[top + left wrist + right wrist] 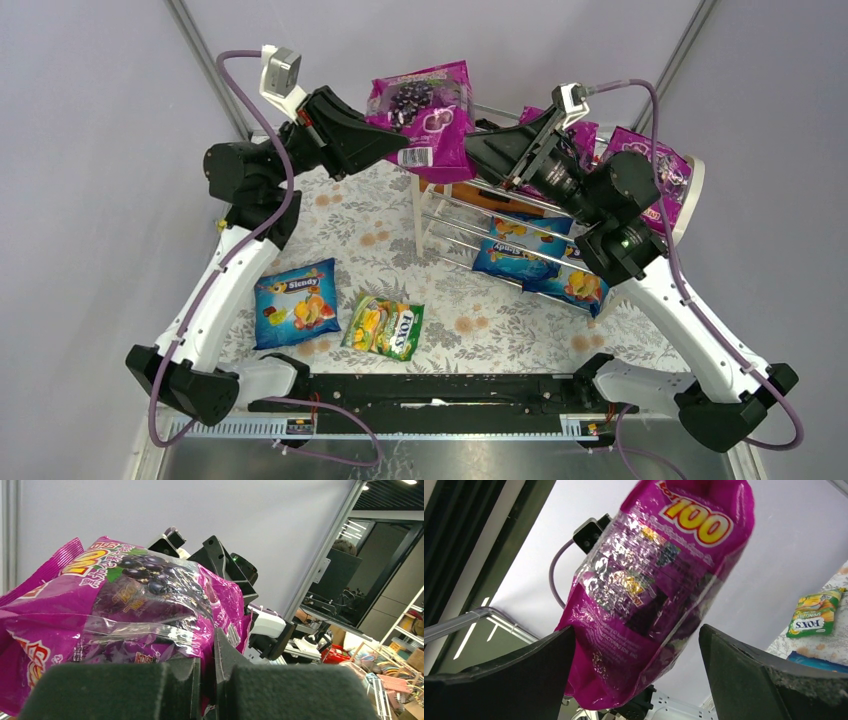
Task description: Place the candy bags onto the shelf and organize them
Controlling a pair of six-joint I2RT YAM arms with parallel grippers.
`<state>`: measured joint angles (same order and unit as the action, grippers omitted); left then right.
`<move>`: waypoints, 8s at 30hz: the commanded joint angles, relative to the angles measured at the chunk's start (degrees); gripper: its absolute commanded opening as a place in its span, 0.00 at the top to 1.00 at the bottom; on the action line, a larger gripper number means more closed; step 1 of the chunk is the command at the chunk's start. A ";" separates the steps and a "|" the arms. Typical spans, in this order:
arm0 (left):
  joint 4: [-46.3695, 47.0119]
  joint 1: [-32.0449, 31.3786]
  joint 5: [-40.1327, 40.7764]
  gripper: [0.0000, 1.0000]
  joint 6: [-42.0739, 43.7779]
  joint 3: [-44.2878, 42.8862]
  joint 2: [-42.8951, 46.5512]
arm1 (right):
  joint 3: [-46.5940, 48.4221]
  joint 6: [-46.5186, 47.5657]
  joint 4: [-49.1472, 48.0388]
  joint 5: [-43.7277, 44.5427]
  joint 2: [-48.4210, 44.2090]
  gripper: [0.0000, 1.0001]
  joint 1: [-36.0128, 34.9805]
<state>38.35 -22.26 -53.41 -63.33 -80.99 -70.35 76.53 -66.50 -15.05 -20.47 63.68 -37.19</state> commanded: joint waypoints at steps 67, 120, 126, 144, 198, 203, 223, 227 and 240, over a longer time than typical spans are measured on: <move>9.54 -9.54 -7.44 1.00 7.53 1.69 -1.53 | -11.07 -13.77 -7.91 8.69 -6.89 0.23 -0.60; -47.32 -2.44 54.89 0.01 40.06 9.43 18.37 | 21.92 8.23 20.26 14.45 18.11 0.48 12.19; -47.26 -2.35 54.34 0.01 40.21 9.84 18.53 | 27.57 12.90 28.39 12.24 21.95 0.32 12.61; -46.46 -2.16 51.62 0.01 39.79 10.66 18.33 | 48.45 33.48 50.48 17.51 28.76 0.00 13.02; -44.50 -0.59 45.42 0.01 37.23 11.90 17.18 | 28.38 44.01 60.77 18.86 20.56 0.54 13.02; -44.59 -0.57 45.60 0.01 37.26 11.90 16.86 | 22.39 39.65 58.39 17.20 16.56 0.51 13.67; -44.13 -0.50 44.42 0.01 36.67 12.04 17.09 | 20.91 28.59 49.88 -1.70 15.80 0.53 19.78; -43.89 -0.50 44.11 0.01 36.44 12.18 16.78 | 25.71 34.64 55.28 6.53 17.89 0.46 19.79; -43.57 -0.25 43.34 0.01 35.90 12.37 16.56 | 34.40 36.15 54.57 7.30 21.40 0.37 19.79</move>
<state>-9.19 -22.87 -8.93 -27.07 -68.86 -53.76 108.88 -31.68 39.97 -14.44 82.54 -17.82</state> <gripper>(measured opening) 0.987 0.653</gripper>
